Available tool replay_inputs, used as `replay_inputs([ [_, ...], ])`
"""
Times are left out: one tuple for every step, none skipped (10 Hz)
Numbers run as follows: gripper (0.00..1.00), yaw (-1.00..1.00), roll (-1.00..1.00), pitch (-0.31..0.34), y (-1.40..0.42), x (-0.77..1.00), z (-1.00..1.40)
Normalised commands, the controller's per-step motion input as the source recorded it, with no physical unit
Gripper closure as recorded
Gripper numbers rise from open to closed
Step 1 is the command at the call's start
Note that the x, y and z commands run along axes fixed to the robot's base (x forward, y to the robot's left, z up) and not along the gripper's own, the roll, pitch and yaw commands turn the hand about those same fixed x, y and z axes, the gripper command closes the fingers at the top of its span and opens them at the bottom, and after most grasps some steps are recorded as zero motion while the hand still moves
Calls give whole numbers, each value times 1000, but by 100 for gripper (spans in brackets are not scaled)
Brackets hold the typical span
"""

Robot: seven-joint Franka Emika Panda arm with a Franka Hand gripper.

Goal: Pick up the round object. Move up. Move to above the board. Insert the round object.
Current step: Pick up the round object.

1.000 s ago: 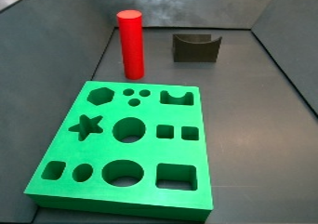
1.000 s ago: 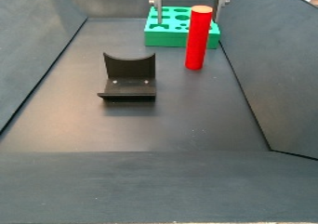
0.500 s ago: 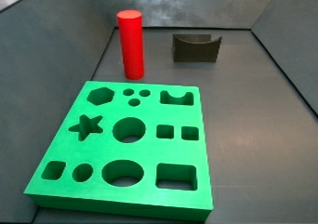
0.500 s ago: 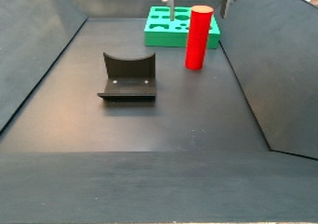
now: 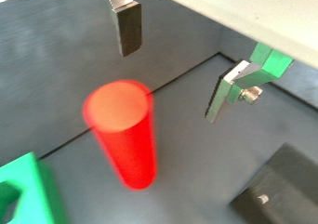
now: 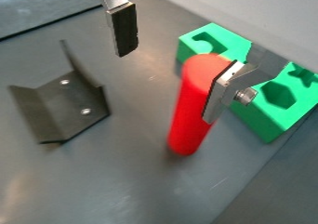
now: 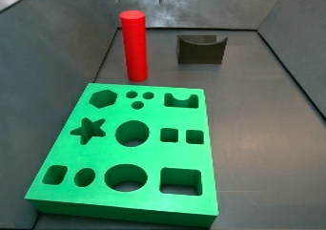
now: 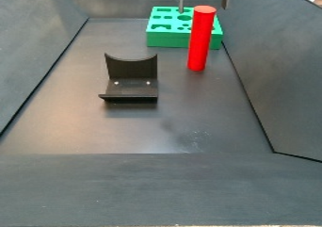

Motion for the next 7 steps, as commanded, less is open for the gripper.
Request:
replay_inputs([
  [0, 100, 0, 0, -637, -180, -43],
  [0, 0, -63, 0, -446, 0, -120],
  [0, -6, -77, 0, -257, 17, -231],
  [0, -94, -76, -19, -94, 17, -246],
  [0, -100, -77, 0, -74, 23, -194],
  [0, -71, -67, -10, -6, 0, -266],
  [0, -63, -21, -9, 0, 0, -394],
])
